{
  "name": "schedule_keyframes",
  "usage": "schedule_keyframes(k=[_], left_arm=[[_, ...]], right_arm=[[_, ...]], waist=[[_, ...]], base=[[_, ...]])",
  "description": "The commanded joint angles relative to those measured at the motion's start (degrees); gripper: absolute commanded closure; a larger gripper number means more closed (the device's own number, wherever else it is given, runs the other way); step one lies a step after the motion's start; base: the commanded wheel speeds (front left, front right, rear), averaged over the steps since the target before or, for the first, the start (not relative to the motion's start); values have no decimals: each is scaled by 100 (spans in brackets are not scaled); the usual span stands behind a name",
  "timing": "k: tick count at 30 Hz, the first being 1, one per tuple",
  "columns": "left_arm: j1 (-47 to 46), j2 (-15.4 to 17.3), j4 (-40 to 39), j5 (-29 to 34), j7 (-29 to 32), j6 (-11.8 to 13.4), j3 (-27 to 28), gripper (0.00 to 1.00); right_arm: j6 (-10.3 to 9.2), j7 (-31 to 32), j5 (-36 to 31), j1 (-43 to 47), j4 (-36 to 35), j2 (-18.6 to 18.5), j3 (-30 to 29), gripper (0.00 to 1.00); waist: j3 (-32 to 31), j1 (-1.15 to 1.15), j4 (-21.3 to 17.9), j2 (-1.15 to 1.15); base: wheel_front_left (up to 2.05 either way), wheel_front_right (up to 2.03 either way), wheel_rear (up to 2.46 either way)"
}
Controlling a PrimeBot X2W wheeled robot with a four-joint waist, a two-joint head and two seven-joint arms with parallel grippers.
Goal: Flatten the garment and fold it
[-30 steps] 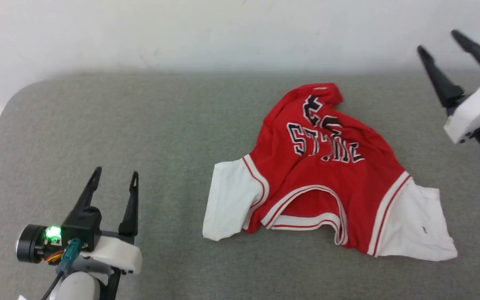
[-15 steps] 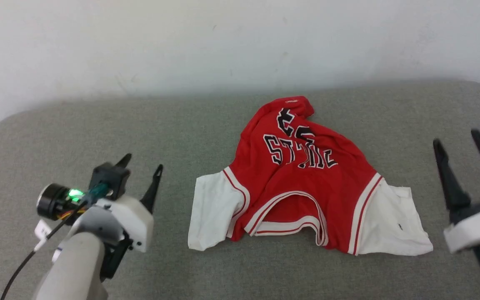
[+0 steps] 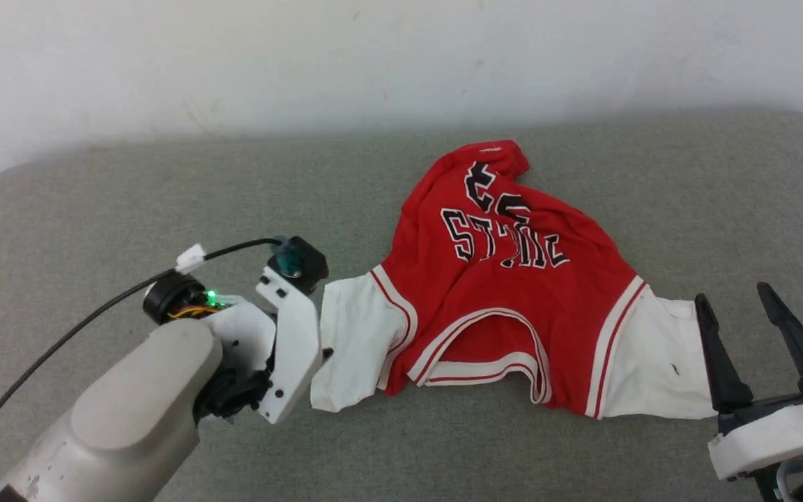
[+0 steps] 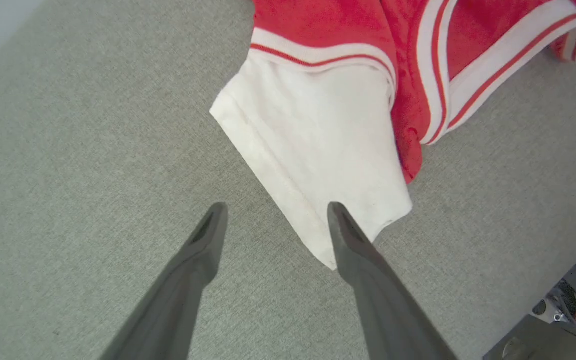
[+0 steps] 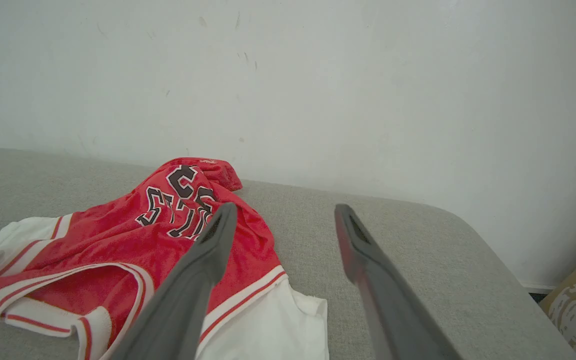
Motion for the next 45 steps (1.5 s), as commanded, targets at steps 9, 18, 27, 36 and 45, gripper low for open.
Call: schedule_keyframes(k=[9,18,27,36,45], left_arm=[[-1120,235,274,-533,658,-38,-1937,0],[-1279,185,896,-463,571,-38,-2764,0],[-1397,369,547,-808,392,-38,-2787,100],[-1732,780,591,-1370,-515,-38,-2724,100],[-1810,724,731,-1522,-892,-38,-2703,100]], right_arm=[[-4,-140,-125,-320,159,8,221,0],[-4,-296,-187,-620,455,24,313,0],[-4,172,-128,-875,505,-591,404,0],[-4,2844,1159,-1322,317,-2511,1432,0],[-4,4996,3011,-2096,865,-3782,3087,0]], waist=[[332,0,-275,0],[622,0,-479,0],[412,0,-315,0],[173,0,-169,0],[314,0,54,0]], base=[[0,0,0],[0,0,0],[0,0,0],[0,0,0],[0,0,0]])
